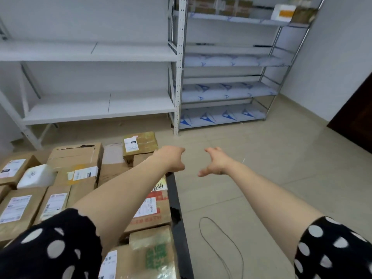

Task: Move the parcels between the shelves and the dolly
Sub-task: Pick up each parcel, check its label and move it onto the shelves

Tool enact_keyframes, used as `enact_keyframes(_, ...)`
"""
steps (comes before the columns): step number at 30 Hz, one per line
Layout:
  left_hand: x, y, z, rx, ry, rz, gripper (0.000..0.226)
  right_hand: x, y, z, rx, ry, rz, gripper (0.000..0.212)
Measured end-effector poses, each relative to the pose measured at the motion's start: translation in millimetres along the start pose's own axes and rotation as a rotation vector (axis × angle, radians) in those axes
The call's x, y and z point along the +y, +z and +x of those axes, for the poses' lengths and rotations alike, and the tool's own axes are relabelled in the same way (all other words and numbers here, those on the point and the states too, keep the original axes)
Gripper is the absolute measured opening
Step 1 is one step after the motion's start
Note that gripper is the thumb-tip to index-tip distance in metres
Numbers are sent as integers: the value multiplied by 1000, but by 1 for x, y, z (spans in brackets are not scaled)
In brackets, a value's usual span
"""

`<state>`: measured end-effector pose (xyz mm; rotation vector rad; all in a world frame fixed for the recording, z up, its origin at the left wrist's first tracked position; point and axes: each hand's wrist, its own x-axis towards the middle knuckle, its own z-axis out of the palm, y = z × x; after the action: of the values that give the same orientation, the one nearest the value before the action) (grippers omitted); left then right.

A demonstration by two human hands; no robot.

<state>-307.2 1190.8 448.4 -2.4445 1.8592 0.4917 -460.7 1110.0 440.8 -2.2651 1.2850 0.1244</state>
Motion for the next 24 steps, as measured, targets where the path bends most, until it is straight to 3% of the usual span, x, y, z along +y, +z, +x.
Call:
enact_keyframes(13,226,-22,177,18,16,64,67,221,-148,81,41,-10,-64,109)
enact_keyframes(24,284,-64,312,56,49,170,69,277,-220,184,75,-38,12,107)
